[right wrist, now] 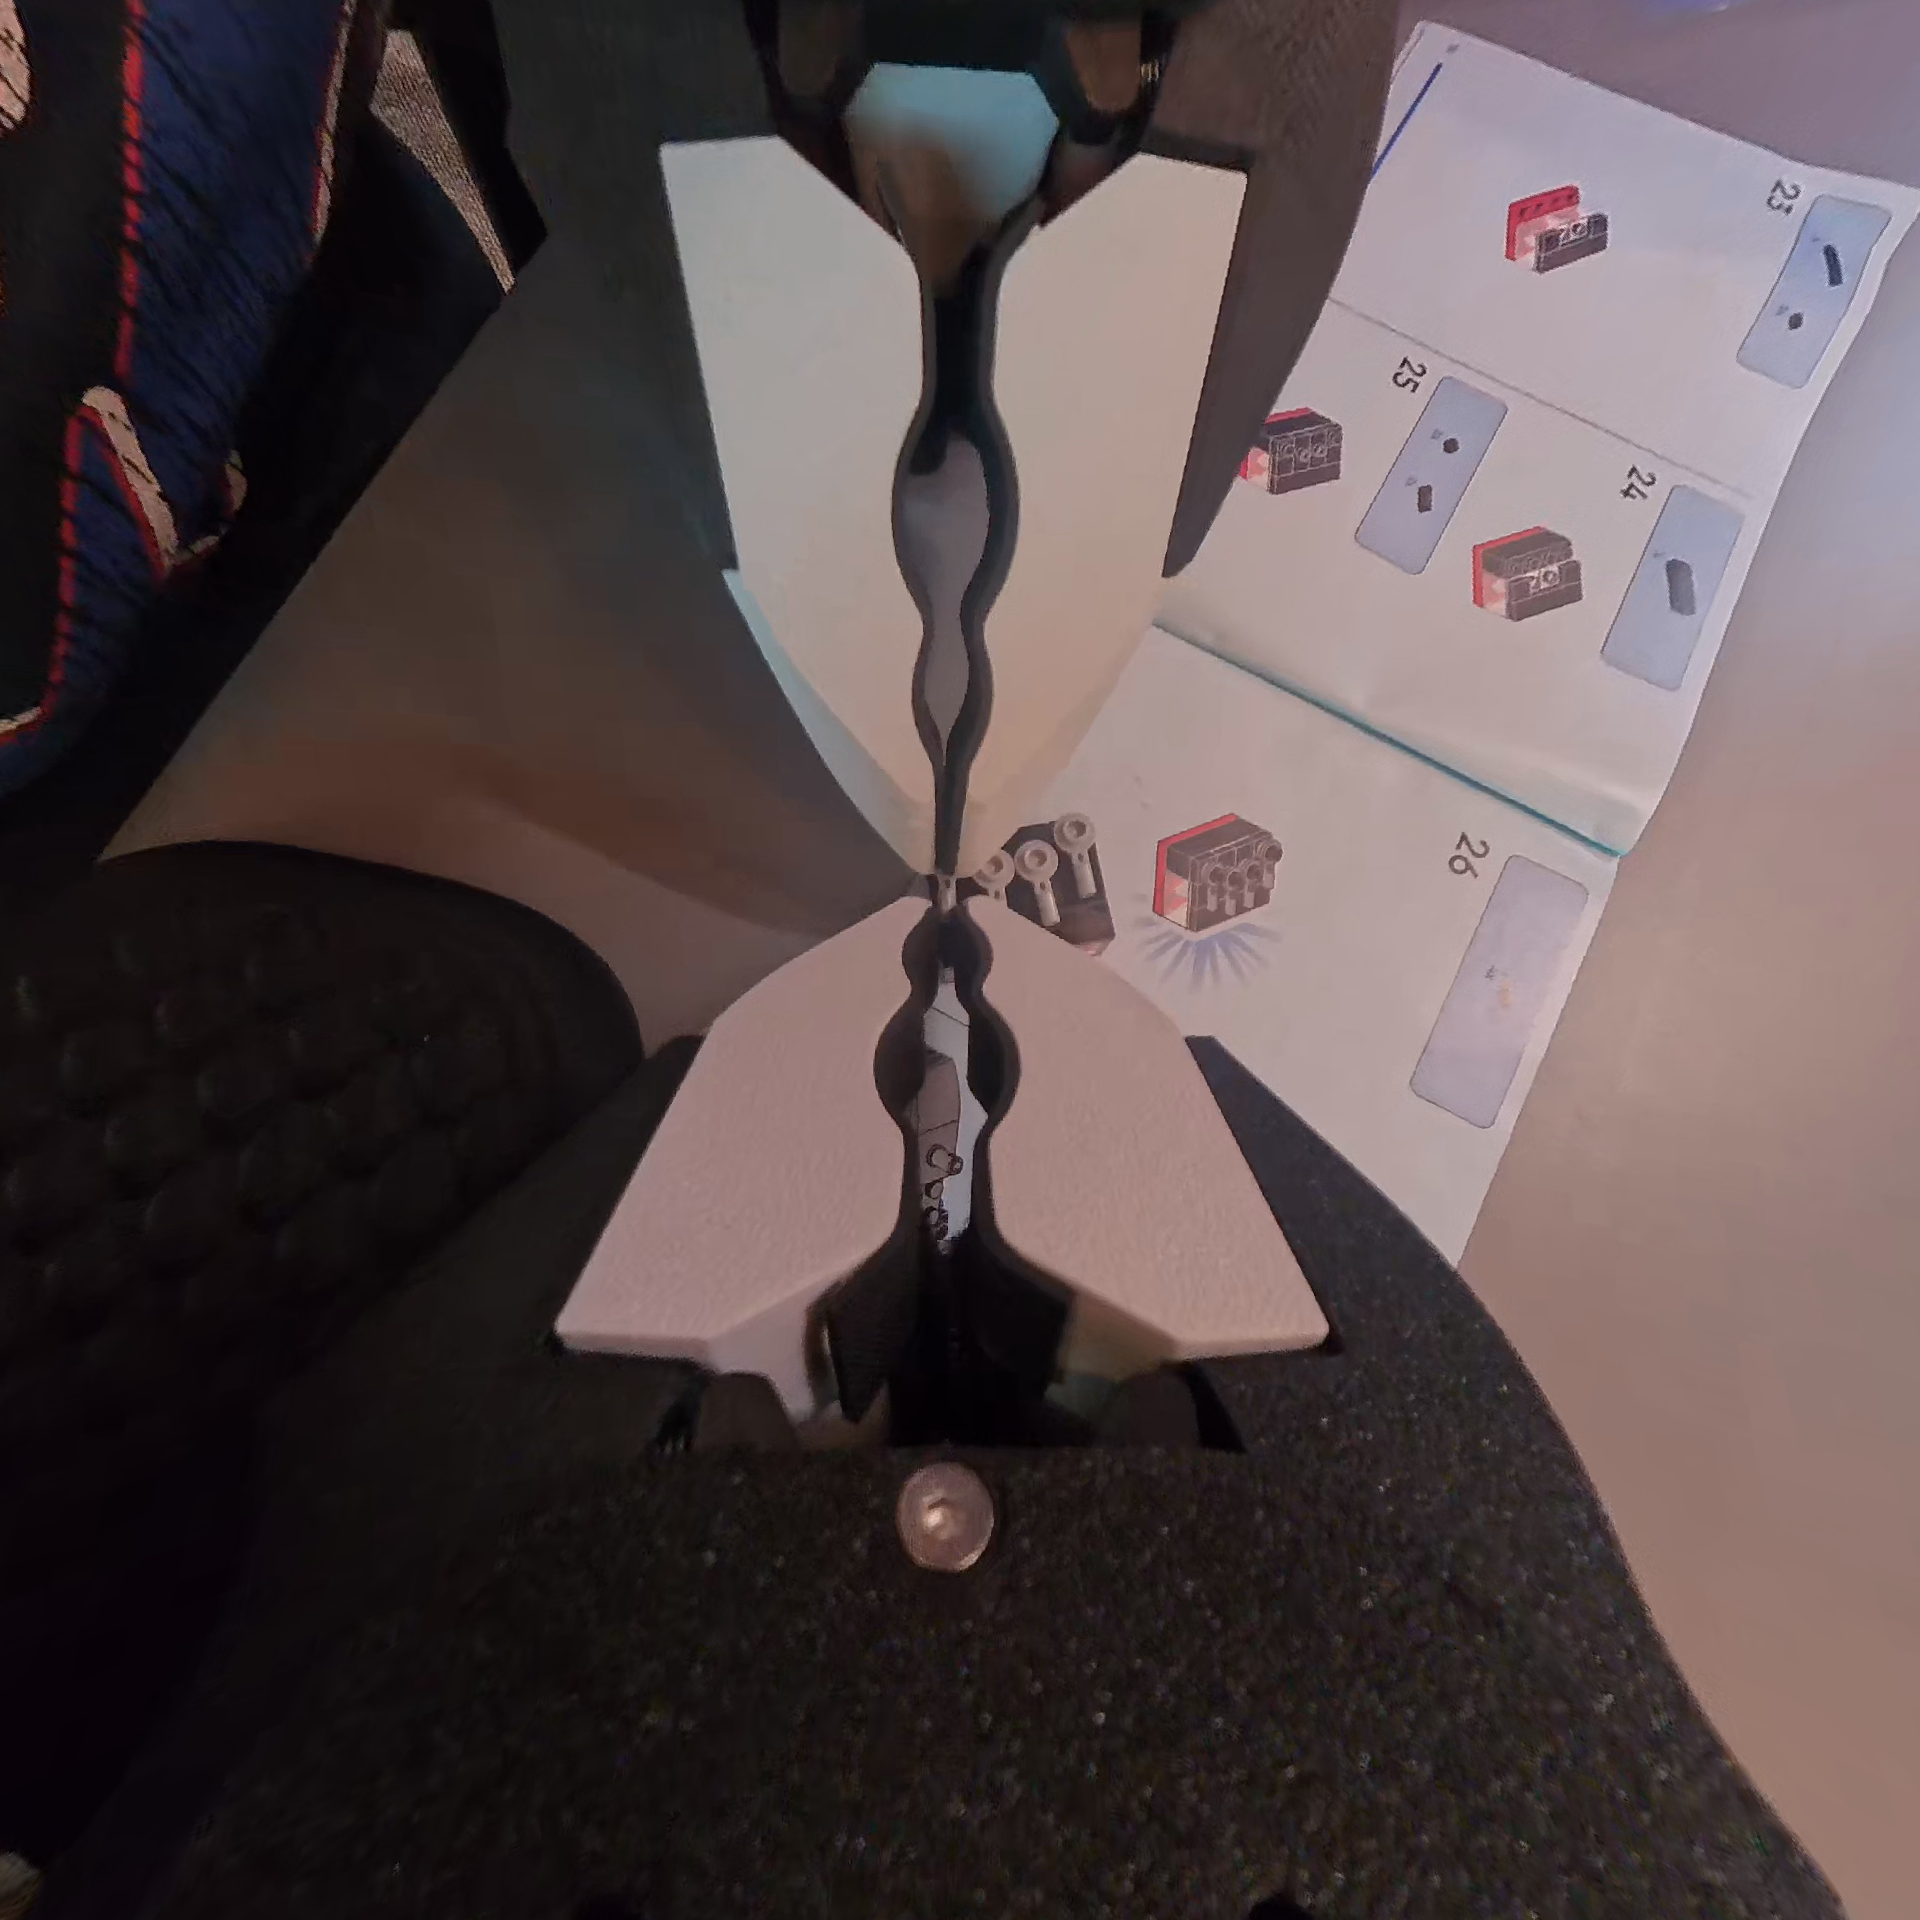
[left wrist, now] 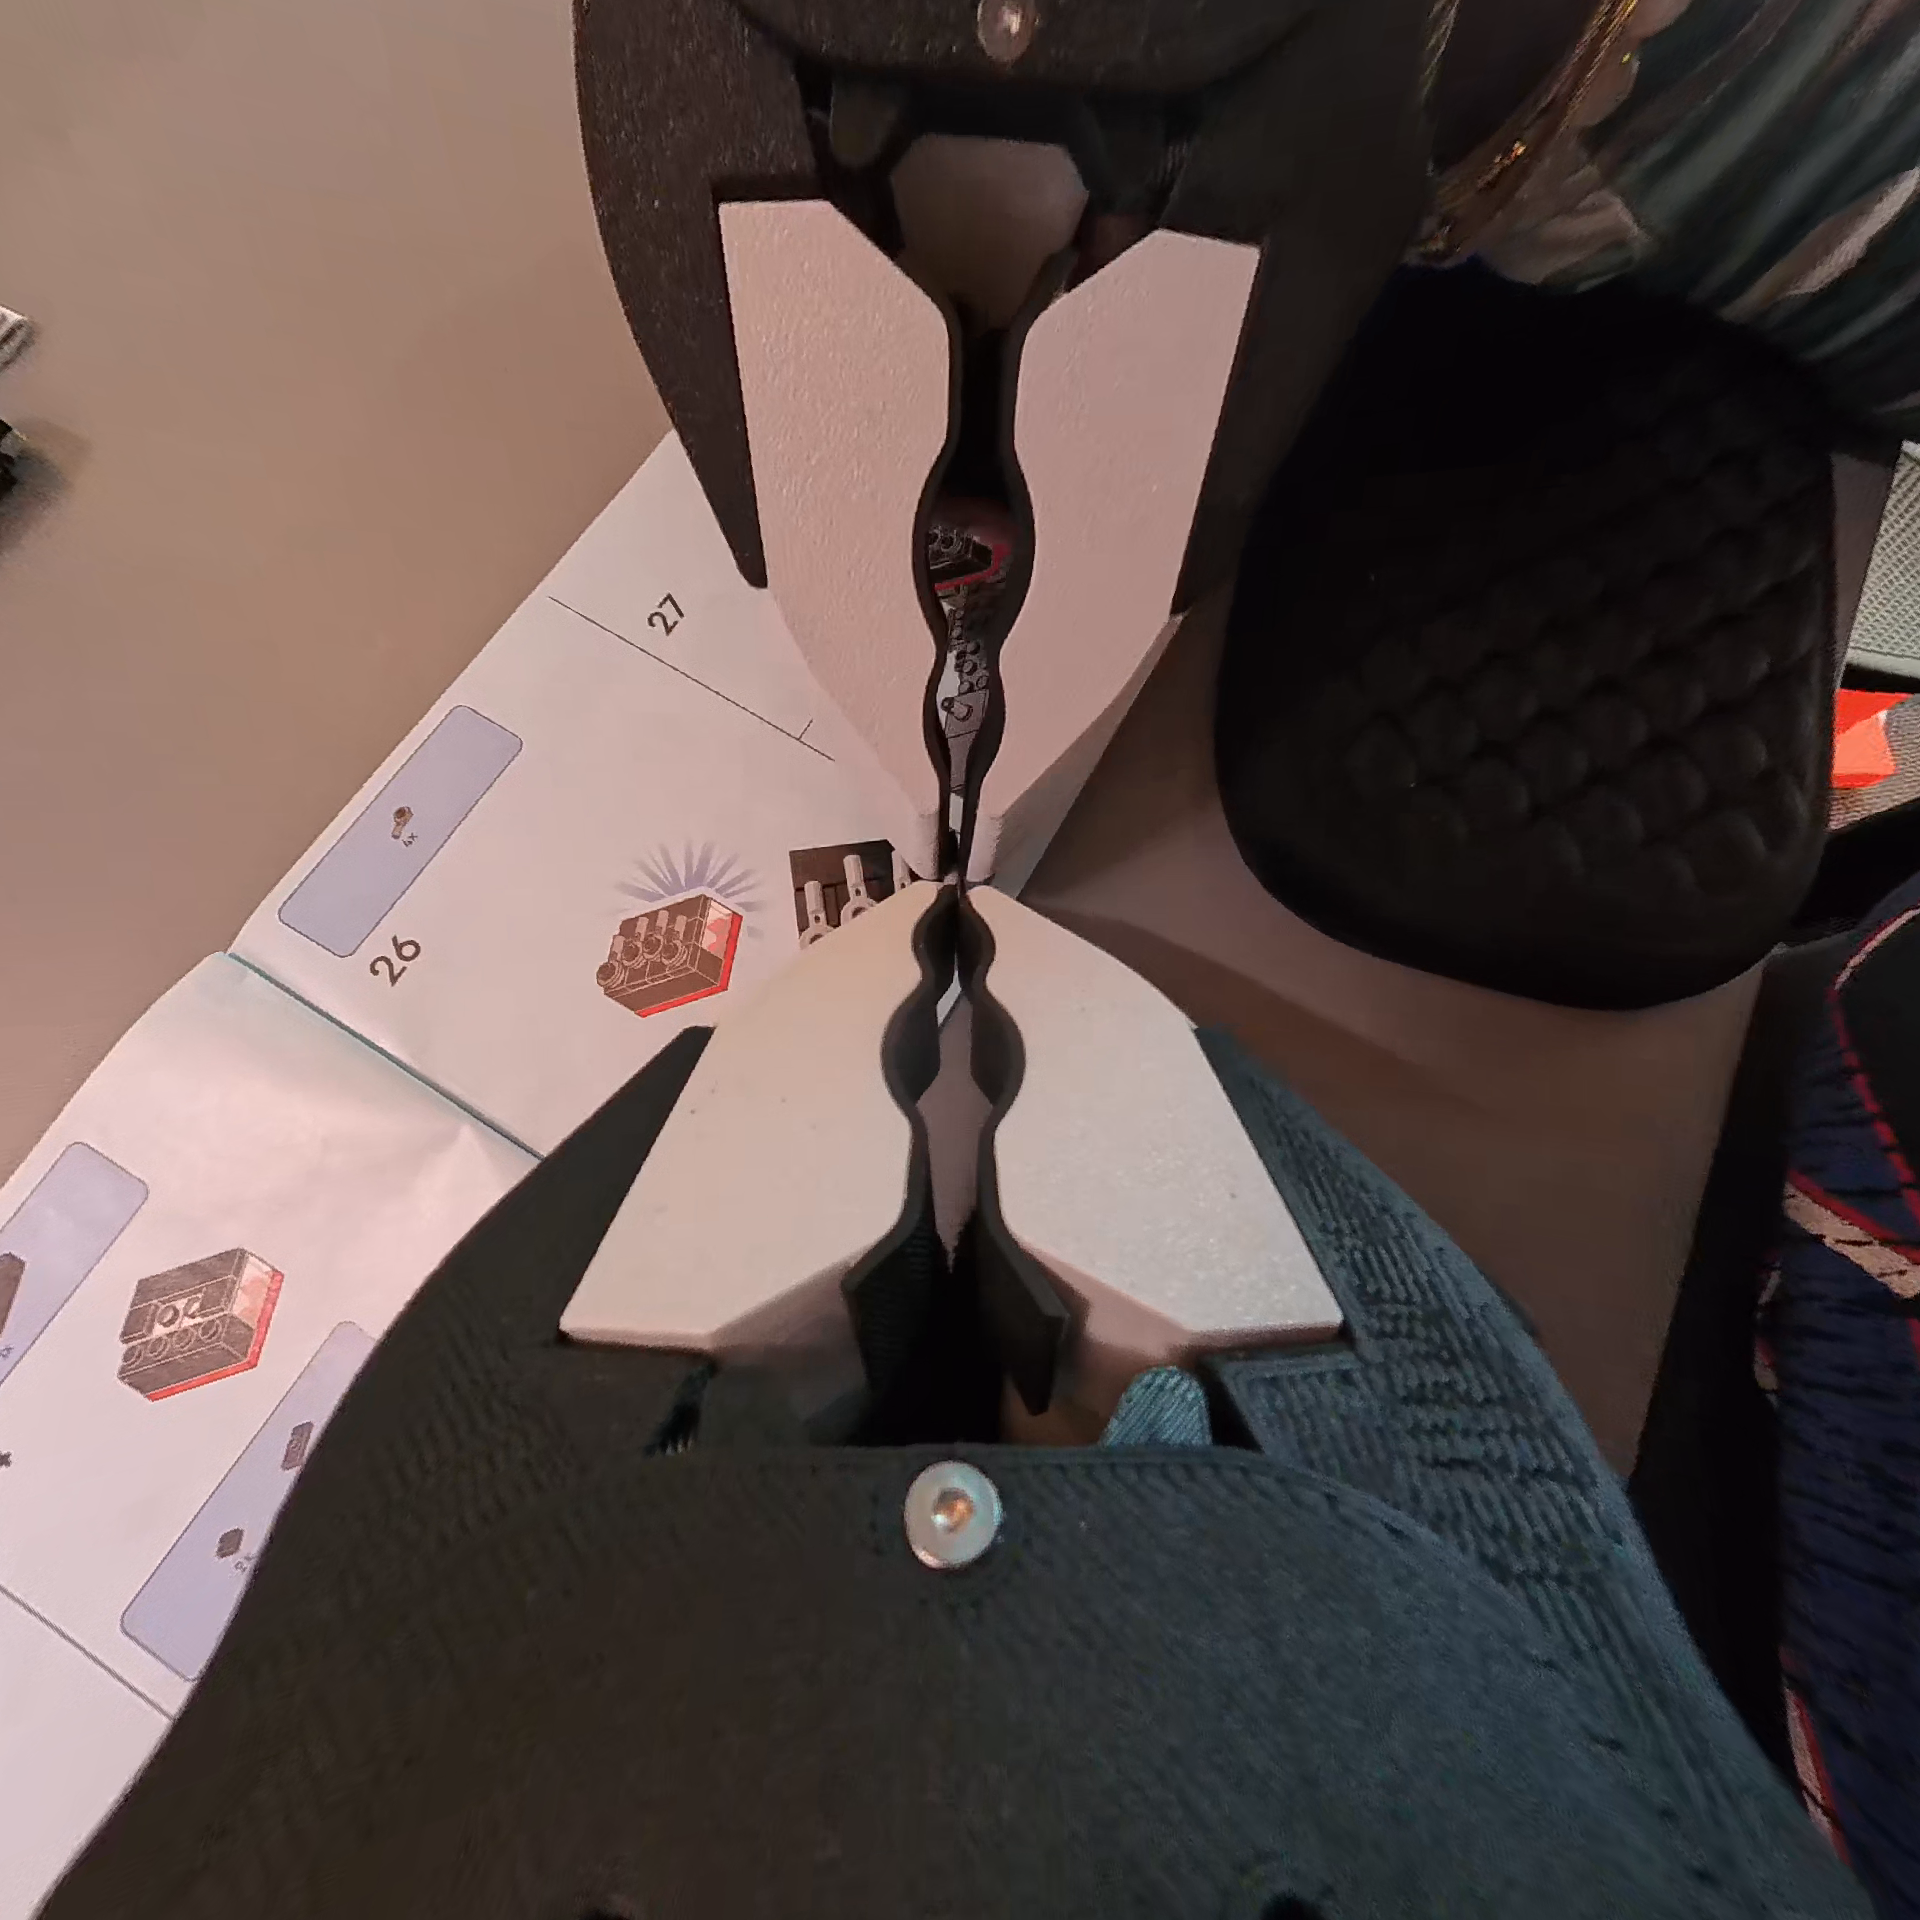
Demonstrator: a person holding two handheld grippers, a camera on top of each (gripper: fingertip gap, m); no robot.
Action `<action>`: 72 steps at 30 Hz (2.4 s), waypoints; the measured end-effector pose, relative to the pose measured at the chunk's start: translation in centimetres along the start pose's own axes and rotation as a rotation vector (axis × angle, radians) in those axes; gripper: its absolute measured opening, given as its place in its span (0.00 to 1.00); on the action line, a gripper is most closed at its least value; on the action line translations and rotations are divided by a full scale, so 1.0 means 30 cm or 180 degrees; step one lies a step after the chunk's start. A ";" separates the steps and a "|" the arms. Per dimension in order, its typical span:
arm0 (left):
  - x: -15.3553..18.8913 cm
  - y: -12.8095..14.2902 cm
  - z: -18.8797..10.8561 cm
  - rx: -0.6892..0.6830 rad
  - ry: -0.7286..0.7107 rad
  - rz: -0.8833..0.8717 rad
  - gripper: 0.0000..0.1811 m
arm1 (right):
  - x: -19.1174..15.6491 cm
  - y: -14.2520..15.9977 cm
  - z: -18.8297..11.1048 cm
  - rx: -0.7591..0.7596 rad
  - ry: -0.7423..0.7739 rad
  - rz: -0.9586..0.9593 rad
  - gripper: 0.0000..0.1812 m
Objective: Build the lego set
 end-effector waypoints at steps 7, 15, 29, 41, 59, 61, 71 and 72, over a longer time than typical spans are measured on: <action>0.014 0.008 0.001 0.0050 -0.0165 0.0154 0.00 | 0.001 0.000 0.001 0.0011 -0.0008 0.0010 0.01; 0.015 0.014 0.001 0.0100 -0.0172 0.0122 0.01 | 0.000 -0.003 0.002 -0.0028 0.0016 0.0003 0.01; -0.035 0.025 -0.029 0.0193 -0.0046 -0.0059 0.31 | -0.001 -0.008 0.009 -0.0030 0.0094 -0.0049 0.02; -0.049 0.028 0.040 -0.0248 0.0070 -0.0101 0.21 | 0.020 0.011 -0.016 0.0228 0.0216 0.0067 0.14; -0.028 0.038 0.037 -0.0241 0.0335 0.0201 0.20 | 0.025 0.020 0.031 0.0361 -0.0191 0.0198 0.18; -0.028 0.038 0.037 -0.0239 0.0336 0.0205 0.20 | 0.026 0.021 0.031 0.0366 -0.0197 0.0197 0.18; -0.025 0.039 0.039 -0.0238 0.0314 0.0257 0.20 | 0.025 0.022 0.031 0.0368 -0.0210 0.0144 0.18; -0.025 0.039 0.039 -0.0238 0.0313 0.0259 0.20 | 0.025 0.022 0.031 0.0365 -0.0214 0.0142 0.18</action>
Point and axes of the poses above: each gripper's, where its closed fingertips meet, z out along the fingers, y out of its underside, x = y × z across the jaws, the point moved 8 cm from there along -z, back along the fingers
